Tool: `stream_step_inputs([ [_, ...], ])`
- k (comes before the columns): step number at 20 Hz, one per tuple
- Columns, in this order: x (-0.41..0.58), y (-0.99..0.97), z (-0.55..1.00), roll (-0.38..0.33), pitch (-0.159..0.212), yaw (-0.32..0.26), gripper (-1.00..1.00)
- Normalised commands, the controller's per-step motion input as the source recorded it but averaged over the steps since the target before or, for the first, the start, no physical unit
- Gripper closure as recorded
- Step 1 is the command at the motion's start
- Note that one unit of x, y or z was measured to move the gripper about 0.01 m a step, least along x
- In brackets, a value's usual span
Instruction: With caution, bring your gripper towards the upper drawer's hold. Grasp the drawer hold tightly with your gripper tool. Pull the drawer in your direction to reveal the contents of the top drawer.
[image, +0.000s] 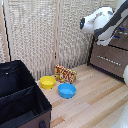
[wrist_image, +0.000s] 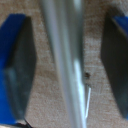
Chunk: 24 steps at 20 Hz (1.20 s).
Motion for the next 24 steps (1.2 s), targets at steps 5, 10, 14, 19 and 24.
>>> stream_step_inputs([
  [5,-0.003,0.05,0.08,-0.002,0.0,-0.118,1.0],
  [10,0.015,0.6,-0.04,-0.054,-0.017,-0.129,1.0],
  [14,0.026,0.86,-0.16,-0.071,-0.006,-0.07,1.0],
  [19,0.109,0.94,-0.14,-0.03,-0.057,-0.038,1.0],
  [24,0.171,0.97,-0.17,-0.021,-0.082,-0.013,1.0],
])
